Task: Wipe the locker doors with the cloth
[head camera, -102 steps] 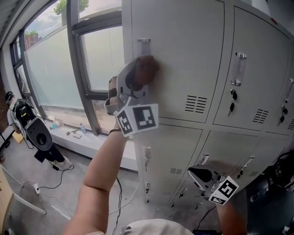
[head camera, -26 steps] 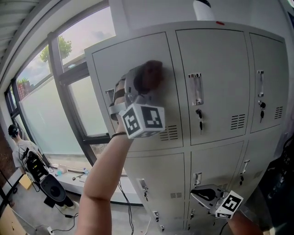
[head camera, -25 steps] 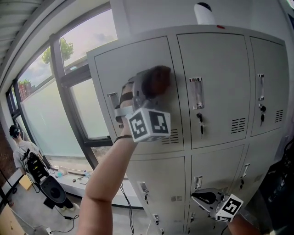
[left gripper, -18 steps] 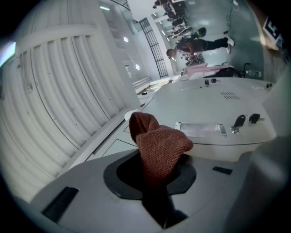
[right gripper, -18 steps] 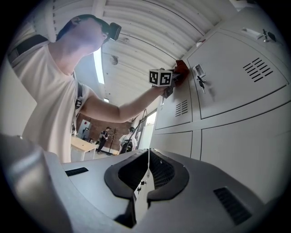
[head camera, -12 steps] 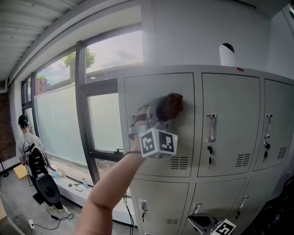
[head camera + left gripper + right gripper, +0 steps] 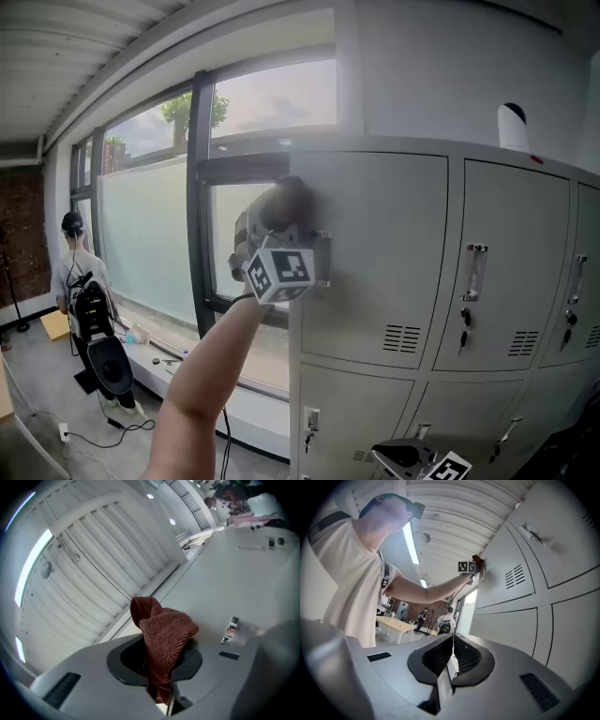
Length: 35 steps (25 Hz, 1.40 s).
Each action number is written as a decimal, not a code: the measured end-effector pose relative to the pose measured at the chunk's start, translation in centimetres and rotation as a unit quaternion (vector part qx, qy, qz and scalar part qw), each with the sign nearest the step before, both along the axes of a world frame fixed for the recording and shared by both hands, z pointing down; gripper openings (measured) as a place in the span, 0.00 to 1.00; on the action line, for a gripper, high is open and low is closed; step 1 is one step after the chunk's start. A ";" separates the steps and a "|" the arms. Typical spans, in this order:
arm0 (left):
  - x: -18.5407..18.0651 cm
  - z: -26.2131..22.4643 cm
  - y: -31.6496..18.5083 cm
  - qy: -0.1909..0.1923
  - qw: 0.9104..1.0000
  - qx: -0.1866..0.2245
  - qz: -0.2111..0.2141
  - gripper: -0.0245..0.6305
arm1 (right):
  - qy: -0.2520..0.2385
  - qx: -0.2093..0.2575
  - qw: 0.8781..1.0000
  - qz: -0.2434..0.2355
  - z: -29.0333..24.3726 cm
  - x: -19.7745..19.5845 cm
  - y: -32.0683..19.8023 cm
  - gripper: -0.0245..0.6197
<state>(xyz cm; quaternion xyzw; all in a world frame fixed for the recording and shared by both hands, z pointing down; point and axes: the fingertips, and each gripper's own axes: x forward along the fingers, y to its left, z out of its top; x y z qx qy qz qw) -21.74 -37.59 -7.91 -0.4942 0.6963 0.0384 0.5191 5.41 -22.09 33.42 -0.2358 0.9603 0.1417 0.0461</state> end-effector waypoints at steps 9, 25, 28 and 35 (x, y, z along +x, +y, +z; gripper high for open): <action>6.6 -0.7 1.1 -0.087 0.996 -0.007 -0.026 0.14 | 0.007 0.007 1.000 -0.015 -0.9 -1.4 -0.1 0.07; 26.2 -1.2 3.3 -0.206 0.973 -0.035 0.095 0.14 | 0.057 0.102 0.993 -0.003 -12.0 -2.1 -0.9 0.07; 27.1 -1.6 3.1 -0.226 0.971 -0.025 0.076 0.14 | 0.078 0.117 0.990 0.001 -15.9 -2.8 -1.2 0.07; 25.2 -3.3 2.9 -0.209 0.972 -0.044 0.098 0.14 | 0.111 0.150 0.982 -0.007 -17.5 -4.9 -0.9 0.07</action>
